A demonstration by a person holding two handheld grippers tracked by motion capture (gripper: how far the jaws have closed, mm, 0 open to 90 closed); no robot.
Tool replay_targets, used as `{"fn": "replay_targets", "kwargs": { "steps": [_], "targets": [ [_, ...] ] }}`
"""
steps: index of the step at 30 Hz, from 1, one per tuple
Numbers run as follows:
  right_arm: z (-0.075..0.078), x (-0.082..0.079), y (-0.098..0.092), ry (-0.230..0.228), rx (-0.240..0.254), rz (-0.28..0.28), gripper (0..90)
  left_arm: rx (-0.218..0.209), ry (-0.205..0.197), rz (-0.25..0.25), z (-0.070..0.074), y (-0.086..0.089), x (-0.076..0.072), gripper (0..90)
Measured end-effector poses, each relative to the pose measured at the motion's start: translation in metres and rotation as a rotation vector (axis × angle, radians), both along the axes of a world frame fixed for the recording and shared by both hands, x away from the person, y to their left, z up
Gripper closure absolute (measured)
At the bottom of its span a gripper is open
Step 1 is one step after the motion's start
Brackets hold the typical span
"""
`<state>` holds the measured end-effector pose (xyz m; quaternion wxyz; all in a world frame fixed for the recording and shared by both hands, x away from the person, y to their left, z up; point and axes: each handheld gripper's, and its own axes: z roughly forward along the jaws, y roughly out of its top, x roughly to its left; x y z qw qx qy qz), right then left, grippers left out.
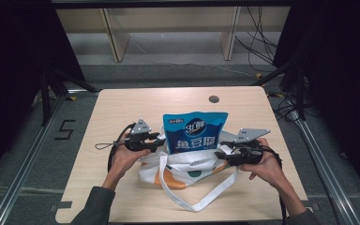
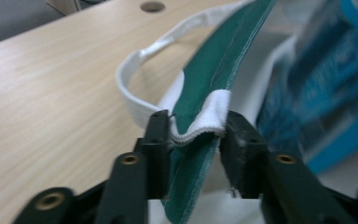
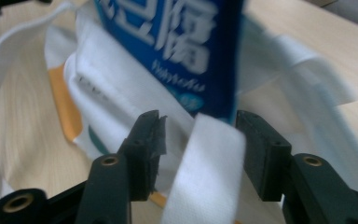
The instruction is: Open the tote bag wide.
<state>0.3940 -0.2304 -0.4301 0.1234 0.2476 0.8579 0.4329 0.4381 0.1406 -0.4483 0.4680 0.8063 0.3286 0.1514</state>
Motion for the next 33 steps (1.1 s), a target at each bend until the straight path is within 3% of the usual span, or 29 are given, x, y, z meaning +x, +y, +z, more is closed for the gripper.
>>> {"fn": "replay_targets", "kwargs": {
  "steps": [1,2,3,5,10,13,15,16,17,18,20,22,23,24,25,28,31,33],
  "targets": [
    [-0.003,0.000,0.002,0.008,-0.030,0.019,64.5,-0.016,0.004,0.014,0.002,0.002,0.006,68.0],
    [-0.006,-0.003,0.004,0.005,-0.068,0.041,68.2,-0.016,0.005,0.019,0.002,0.002,0.011,70.7],
    [-0.008,-0.005,0.005,0.000,-0.095,0.050,74.5,0.000,0.004,0.022,0.003,0.003,0.016,72.8],
    [-0.009,-0.010,0.003,0.003,-0.112,0.067,77.8,-0.028,0.030,0.076,-0.003,0.002,0.028,75.3],
    [-0.016,-0.032,0.003,0.042,-0.160,0.145,80.3,0.055,0.181,0.169,-0.029,0.009,0.064,76.5],
    [-0.032,-0.037,0.006,0.059,-0.202,0.164,80.7,0.056,0.260,0.192,-0.049,0.009,0.076,76.5],
    [-0.043,-0.038,0.010,0.089,-0.217,0.143,80.9,0.072,0.287,0.180,-0.058,0.008,0.078,76.1],
    [-0.048,-0.038,0.012,0.090,-0.227,0.139,80.9,0.051,0.294,0.178,-0.062,0.007,0.078,75.9],
    [-0.055,-0.037,0.016,0.065,-0.252,0.160,81.0,0.024,0.295,0.190,-0.064,0.007,0.078,75.6],
    [-0.058,-0.038,0.019,0.077,-0.266,0.161,80.9,0.024,0.287,0.193,-0.064,0.006,0.078,75.3],
    [-0.059,-0.041,0.023,0.109,-0.278,0.123,80.7,0.088,0.262,0.197,-0.059,0.003,0.074,73.9],
    [-0.054,-0.038,0.018,0.115,-0.250,0.103,75.0,0.141,0.204,0.185,-0.048,0.002,0.067,68.2],
    [-0.049,-0.038,0.015,0.127,-0.212,0.117,69.9,0.153,0.190,0.179,-0.040,0.004,0.063,62.3],
    [-0.041,-0.040,0.011,0.143,-0.193,0.088,64.6,0.152,0.179,0.189,-0.031,0.008,0.057,56.3],
    [-0.033,-0.040,0.006,0.117,-0.158,0.077,61.0,0.140,0.173,0.185,-0.022,0.011,0.051,50.9],
    [-0.002,-0.042,-0.007,0.066,-0.036,0.047,52.8,0.002,0.120,0.166,0.004,0.015,0.028,44.1],
    [0.024,-0.042,-0.019,-0.028,0.018,-0.002,50.6,-0.047,0.077,0.105,0.024,0.010,0.000,42.3],
    [0.035,-0.037,-0.024,-0.065,0.024,-0.076,50.6,-0.042,0.084,0.029,0.027,0.007,-0.014,42.4]
  ]
}}
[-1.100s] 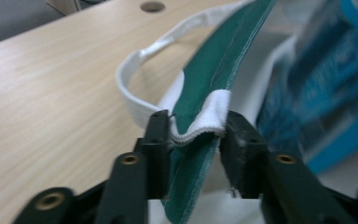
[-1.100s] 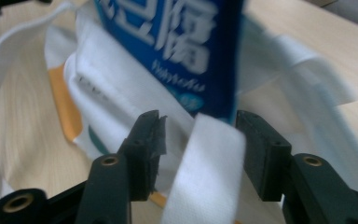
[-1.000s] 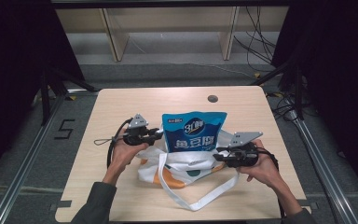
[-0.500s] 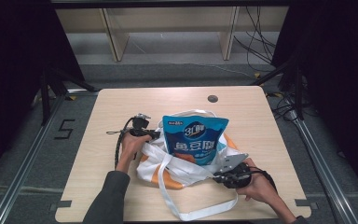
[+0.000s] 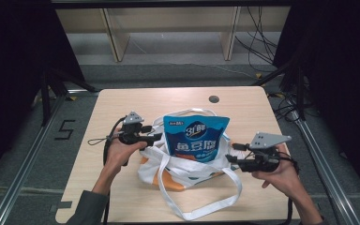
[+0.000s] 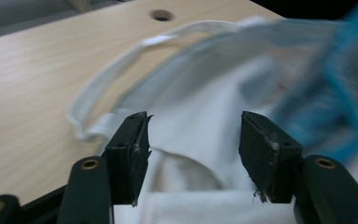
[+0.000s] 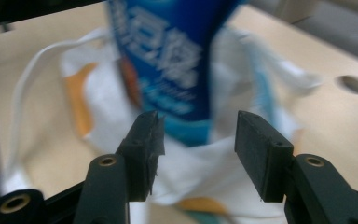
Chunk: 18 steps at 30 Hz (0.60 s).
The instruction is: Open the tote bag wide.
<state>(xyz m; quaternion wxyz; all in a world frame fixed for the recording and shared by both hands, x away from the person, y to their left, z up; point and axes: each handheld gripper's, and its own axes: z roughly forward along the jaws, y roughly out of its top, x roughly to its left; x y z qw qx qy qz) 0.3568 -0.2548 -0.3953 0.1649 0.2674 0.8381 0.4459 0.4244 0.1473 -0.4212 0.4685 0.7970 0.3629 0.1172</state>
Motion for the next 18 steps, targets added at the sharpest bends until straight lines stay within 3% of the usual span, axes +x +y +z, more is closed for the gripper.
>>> {"fn": "replay_targets", "kwargs": {
  "steps": [1,4,6,8,10,11,13,14,17,18],
  "targets": [
    [0.003,0.005,-0.002,-0.019,0.001,-0.038,50.6,-0.006,0.000,-0.021,0.000,-0.002,-0.007,42.3],
    [0.003,0.023,-0.003,0.010,-0.017,-0.105,51.5,-0.057,0.041,-0.089,-0.005,-0.004,-0.021,42.4],
    [0.000,0.034,-0.002,0.027,-0.024,-0.118,51.5,-0.023,0.040,-0.117,-0.007,-0.004,-0.026,41.5],
    [-0.004,0.043,0.000,0.051,-0.019,-0.116,51.5,-0.037,0.068,-0.114,-0.012,-0.005,-0.028,38.7],
    [-0.005,0.048,0.003,0.069,-0.012,-0.116,51.4,-0.086,0.103,-0.136,-0.016,-0.010,-0.032,36.1],
    [-0.007,0.051,0.005,0.067,-0.008,-0.110,51.3,-0.089,0.114,-0.160,-0.016,-0.012,-0.033,35.9],
    [-0.007,0.056,0.009,0.073,-0.007,-0.100,51.3,-0.039,0.092,-0.156,-0.019,-0.021,-0.035,34.0],
    [-0.008,0.057,0.014,0.101,-0.003,-0.103,51.3,-0.019,0.086,-0.162,-0.021,-0.025,-0.035,33.8],
    [-0.010,0.063,0.019,0.089,-0.037,-0.087,51.5,0.078,0.055,-0.193,-0.029,-0.037,-0.039,32.0],
    [-0.012,0.063,0.023,0.103,-0.036,-0.106,53.1,0.101,0.047,-0.205,-0.030,-0.040,-0.041,36.4]
  ]
}}
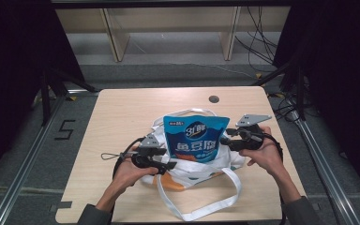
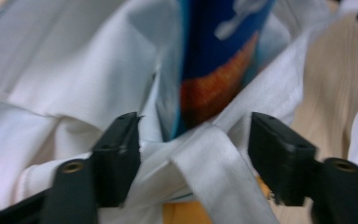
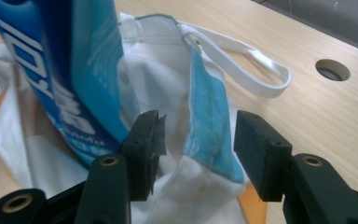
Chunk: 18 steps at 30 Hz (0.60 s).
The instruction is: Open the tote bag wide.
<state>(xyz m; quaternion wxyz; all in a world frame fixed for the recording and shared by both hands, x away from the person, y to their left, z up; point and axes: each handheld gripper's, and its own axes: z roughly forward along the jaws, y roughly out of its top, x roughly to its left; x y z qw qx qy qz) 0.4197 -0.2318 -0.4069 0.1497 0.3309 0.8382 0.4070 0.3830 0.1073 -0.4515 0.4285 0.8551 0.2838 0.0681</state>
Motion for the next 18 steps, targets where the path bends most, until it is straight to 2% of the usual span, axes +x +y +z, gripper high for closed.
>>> {"fn": "replay_targets", "kwargs": {
  "steps": [1,2,3,4,5,6,7,8,9,12,13,14,15,16,18],
  "targets": [
    [-0.001,0.004,0.001,-0.006,-0.017,0.017,56.1,0.023,-0.024,-0.002,-0.002,-0.003,-0.003,40.7],
    [-0.003,0.008,0.004,-0.029,-0.035,0.030,61.4,0.069,-0.046,-0.016,-0.001,-0.003,-0.007,47.8],
    [-0.004,0.010,0.006,-0.026,-0.054,-0.013,66.8,0.087,-0.068,-0.012,0.000,-0.004,-0.010,52.7],
    [-0.004,0.013,0.006,-0.074,-0.073,-0.032,75.9,0.107,-0.080,-0.010,0.001,-0.004,-0.013,58.3],
    [-0.004,0.014,0.006,-0.098,-0.072,-0.052,80.3,0.117,-0.102,-0.012,0.002,-0.004,-0.015,62.8],
    [-0.004,0.015,0.006,-0.108,-0.069,-0.071,82.5,0.136,-0.126,-0.010,0.003,-0.004,-0.018,66.0],
    [-0.005,0.019,0.004,-0.146,-0.088,-0.071,84.7,0.142,-0.150,-0.031,0.003,-0.004,-0.025,70.0],
    [-0.005,0.022,0.002,-0.169,-0.117,-0.108,86.1,0.163,-0.172,-0.039,0.004,-0.003,-0.028,72.6],
    [-0.006,0.024,0.001,-0.177,-0.131,-0.124,86.4,0.165,-0.186,-0.053,0.003,-0.004,-0.033,73.5],
    [-0.015,0.030,-0.005,-0.144,-0.148,-0.163,86.6,0.164,-0.241,-0.068,0.002,-0.008,-0.048,75.2],
    [-0.018,0.033,-0.008,-0.154,-0.165,-0.160,86.7,0.207,-0.275,-0.090,0.004,-0.010,-0.054,75.5],
    [-0.023,0.034,-0.008,-0.130,-0.170,-0.182,86.7,0.229,-0.308,-0.122,0.003,-0.014,-0.060,75.9],
    [-0.028,0.037,-0.010,-0.106,-0.183,-0.189,86.7,0.269,-0.334,-0.153,0.003,-0.017,-0.064,76.6],
    [-0.034,0.039,-0.012,-0.090,-0.198,-0.189,86.6,0.298,-0.343,-0.159,0.000,-0.020,-0.066,77.1],
    [-0.050,0.044,-0.014,-0.052,-0.226,-0.197,86.6,0.357,-0.320,-0.191,-0.020,-0.025,-0.070,77.7]
  ]
}}
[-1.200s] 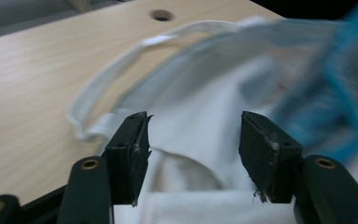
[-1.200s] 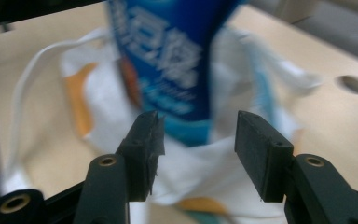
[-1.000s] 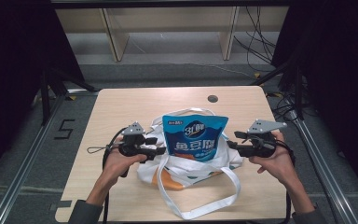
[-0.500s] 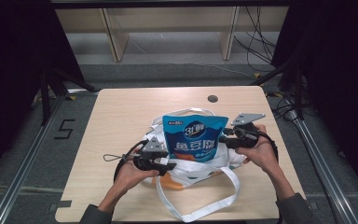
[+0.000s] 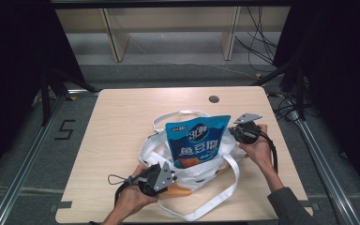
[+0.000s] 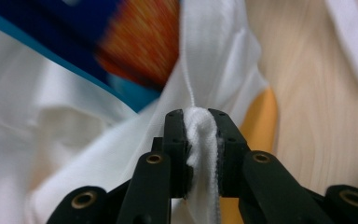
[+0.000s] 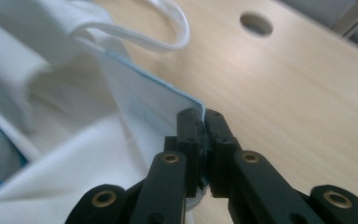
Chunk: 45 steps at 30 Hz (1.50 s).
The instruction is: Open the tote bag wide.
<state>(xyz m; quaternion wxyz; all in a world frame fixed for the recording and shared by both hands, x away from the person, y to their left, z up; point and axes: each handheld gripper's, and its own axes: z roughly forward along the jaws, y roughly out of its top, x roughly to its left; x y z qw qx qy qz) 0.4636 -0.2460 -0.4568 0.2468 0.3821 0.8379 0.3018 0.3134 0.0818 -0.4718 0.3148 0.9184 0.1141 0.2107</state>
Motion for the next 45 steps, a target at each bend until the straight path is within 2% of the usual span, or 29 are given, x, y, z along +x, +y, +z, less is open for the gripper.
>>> {"fn": "replay_targets", "kwargs": {
  "steps": [2,3,6,8,10,11,13,15,16,17,18,19,21,22,25,27,28,30,31,32,34,35,36,37,38,40,42,43,45],
  "targets": [
    [-0.012,0.004,-0.002,0.048,-0.016,-0.003,86.5,0.022,0.040,-0.012,-0.018,-0.001,-0.003,77.7],
    [-0.017,0.006,-0.003,0.048,-0.019,-0.003,86.5,0.000,0.062,-0.003,-0.025,-0.002,-0.005,77.6],
    [-0.022,0.008,-0.005,0.087,0.020,-0.016,86.5,-0.009,0.083,0.017,-0.027,-0.001,-0.002,77.5],
    [-0.026,0.008,-0.003,0.059,-0.025,0.007,86.3,-0.030,0.097,0.033,-0.028,0.001,0.000,77.6],
    [-0.027,0.007,-0.001,0.035,-0.040,0.010,84.2,-0.049,0.111,0.044,-0.025,0.002,0.000,76.3],
    [-0.023,0.006,-0.001,0.046,-0.034,-0.007,78.5,-0.066,0.119,0.052,-0.023,0.003,-0.001,74.2],
    [-0.009,0.002,-0.007,0.009,-0.014,-0.029,69.8,-0.135,0.160,0.070,-0.016,0.006,0.000,66.6],
    [0.008,-0.007,-0.014,-0.011,0.062,-0.032,63.9,-0.253,0.232,0.108,-0.008,0.009,-0.001,56.7],
    [0.022,-0.013,-0.021,-0.040,0.124,-0.010,61.4,-0.277,0.238,0.104,-0.004,0.010,-0.001,50.9],
    [0.029,-0.019,-0.023,-0.032,0.174,-0.003,60.6,-0.301,0.236,0.101,0.002,0.010,-0.001,48.4],
    [0.038,-0.028,-0.026,-0.051,0.204,0.014,59.0,-0.352,0.254,0.108,0.009,0.009,-0.001,44.8],
    [0.047,-0.040,-0.027,-0.030,0.248,0.049,57.9,-0.381,0.262,0.107,0.013,0.009,-0.001,43.3],
    [0.055,-0.056,-0.022,-0.010,0.277,0.100,57.2,-0.439,0.267,0.115,0.025,0.012,0.002,40.8],
    [0.057,-0.063,-0.017,0.003,0.276,0.131,56.9,-0.448,0.260,0.126,0.031,0.014,0.003,39.6],
    [0.057,-0.077,-0.001,0.018,0.236,0.246,60.9,-0.448,0.170,0.161,0.047,0.026,0.013,44.4],
    [0.053,-0.082,0.009,0.039,0.218,0.295,69.6,-0.419,0.129,0.229,0.050,0.038,0.023,49.2],
    [0.048,-0.082,0.015,0.039,0.198,0.317,74.8,-0.446,0.148,0.256,0.048,0.041,0.027,53.0],
    [0.038,-0.079,0.020,0.055,0.161,0.301,79.9,-0.474,0.159,0.298,0.041,0.051,0.039,60.2],
    [0.031,-0.076,0.022,0.078,0.145,0.298,82.3,-0.452,0.150,0.329,0.037,0.053,0.042,65.2],
    [0.024,-0.073,0.023,0.085,0.138,0.306,84.5,-0.416,0.147,0.324,0.031,0.056,0.046,68.5],
    [0.011,-0.073,0.025,0.135,0.117,0.319,89.0,-0.442,0.222,0.341,0.016,0.056,0.048,77.6],
    [0.008,-0.076,0.025,0.165,0.080,0.328,90.0,-0.404,0.236,0.334,0.010,0.057,0.048,82.0],
    [0.005,-0.080,0.025,0.162,0.053,0.344,90.0,-0.372,0.237,0.338,0.005,0.055,0.047,84.5],
    [0.003,-0.083,0.025,0.153,0.030,0.365,90.0,-0.340,0.236,0.337,-0.001,0.054,0.046,85.7],
    [0.000,-0.089,0.025,0.182,0.009,0.355,90.0,-0.320,0.242,0.325,-0.008,0.055,0.046,86.9],
    [-0.012,-0.095,0.023,0.188,-0.005,0.373,90.0,-0.325,0.272,0.333,-0.018,0.055,0.048,88.2],
    [-0.024,-0.099,0.026,0.213,-0.022,0.293,90.0,-0.301,0.278,0.355,-0.028,0.052,0.050,89.2],
    [-0.027,-0.097,0.026,0.194,-0.041,0.324,90.0,-0.287,0.277,0.359,-0.033,0.051,0.051,89.3],
    [-0.033,-0.096,0.029,0.193,-0.066,0.309,90.0,-0.282,0.280,0.374,-0.036,0.051,0.055,89.3]
  ]
}}
